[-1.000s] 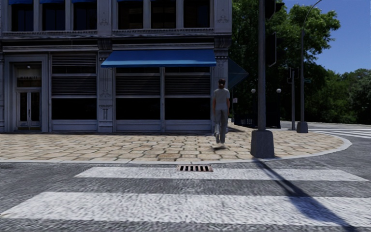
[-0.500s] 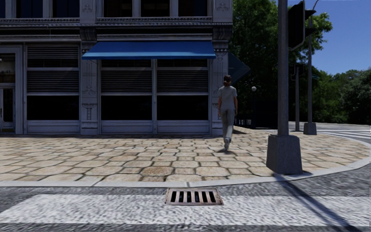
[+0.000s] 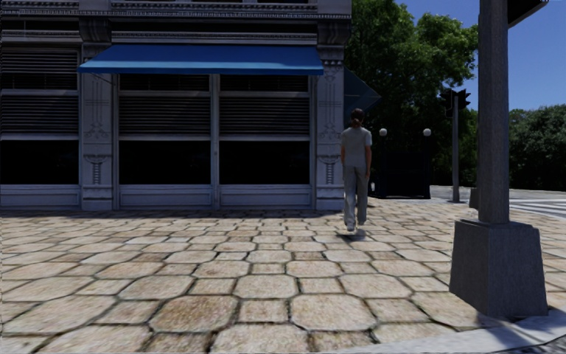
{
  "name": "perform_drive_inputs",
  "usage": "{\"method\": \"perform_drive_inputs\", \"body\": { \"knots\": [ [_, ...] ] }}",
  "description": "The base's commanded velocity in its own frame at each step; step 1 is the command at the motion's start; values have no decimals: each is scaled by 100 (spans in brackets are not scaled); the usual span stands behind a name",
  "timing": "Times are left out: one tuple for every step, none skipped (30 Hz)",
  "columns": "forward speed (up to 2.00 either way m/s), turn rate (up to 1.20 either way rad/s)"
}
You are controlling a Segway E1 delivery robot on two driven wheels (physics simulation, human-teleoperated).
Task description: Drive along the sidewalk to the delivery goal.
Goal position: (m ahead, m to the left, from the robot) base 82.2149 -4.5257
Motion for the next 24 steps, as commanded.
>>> {"method": "perform_drive_inputs", "body": {
  "knots": [
    [179, 0],
    [179, 0],
    [174, 0],
    [168, 0],
    [165, 0],
    [165, 0],
    [163, 0],
    [160, 0],
    [160, 0],
    [160, -13],
    [160, -20],
    [160, -24],
    [160, -24],
    [160, -26],
    [160, -27],
    [160, -27],
    [160, -32],
    [160, -36],
    [160, -36],
    [160, -38],
    [160, -38],
    [160, -39],
    [160, -39],
    [160, -39]
  ]
}}
